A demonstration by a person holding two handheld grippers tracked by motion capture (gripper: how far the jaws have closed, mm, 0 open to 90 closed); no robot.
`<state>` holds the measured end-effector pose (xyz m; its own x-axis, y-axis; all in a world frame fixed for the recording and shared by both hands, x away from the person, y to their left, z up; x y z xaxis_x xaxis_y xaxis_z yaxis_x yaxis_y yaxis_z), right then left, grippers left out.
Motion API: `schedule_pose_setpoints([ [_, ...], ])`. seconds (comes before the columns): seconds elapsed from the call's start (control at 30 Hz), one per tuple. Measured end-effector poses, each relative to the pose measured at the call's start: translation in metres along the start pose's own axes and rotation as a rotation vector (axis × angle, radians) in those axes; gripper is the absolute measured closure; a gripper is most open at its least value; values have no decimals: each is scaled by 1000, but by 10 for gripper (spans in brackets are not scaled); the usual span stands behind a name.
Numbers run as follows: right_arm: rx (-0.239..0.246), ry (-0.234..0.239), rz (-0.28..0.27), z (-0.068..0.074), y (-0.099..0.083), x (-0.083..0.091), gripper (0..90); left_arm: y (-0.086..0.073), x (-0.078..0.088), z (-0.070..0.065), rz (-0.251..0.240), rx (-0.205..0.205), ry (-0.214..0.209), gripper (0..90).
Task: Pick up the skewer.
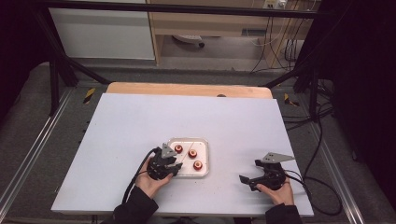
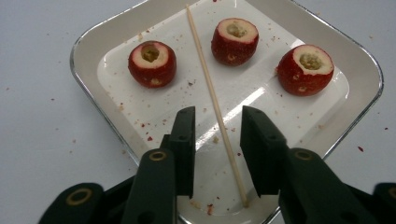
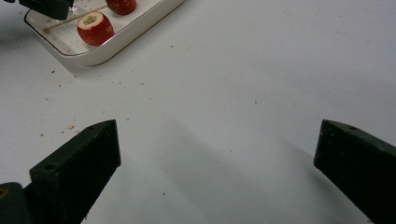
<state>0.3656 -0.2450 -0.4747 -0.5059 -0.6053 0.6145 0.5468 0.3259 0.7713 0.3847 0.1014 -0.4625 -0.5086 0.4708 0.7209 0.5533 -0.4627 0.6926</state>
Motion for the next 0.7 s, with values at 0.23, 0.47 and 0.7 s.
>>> schedule_pose_setpoints([
  [0.23,-1,1,-2,0,0,0,12,-2,-1,-6,-11,27,-6,769],
  [0.47,-1,3,-2,0,0,0,13,-4,-2,-7,-7,45,6,806],
  [0.7,-3,4,-2,0,0,0,13,-4,-3,-9,-13,56,31,822],
])
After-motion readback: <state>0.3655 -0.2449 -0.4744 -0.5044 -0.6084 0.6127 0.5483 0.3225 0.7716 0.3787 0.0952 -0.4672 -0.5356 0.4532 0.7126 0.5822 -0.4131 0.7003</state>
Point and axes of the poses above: each handheld gripper's, and its own axes: x roughly backward along the jaws, y roughly out of its top, z roughly to its left, the point moved 3 cm from there along -x, roughly forward along the jaws, and after that the axes turned 1 degree about x, right-handed, at the moved point
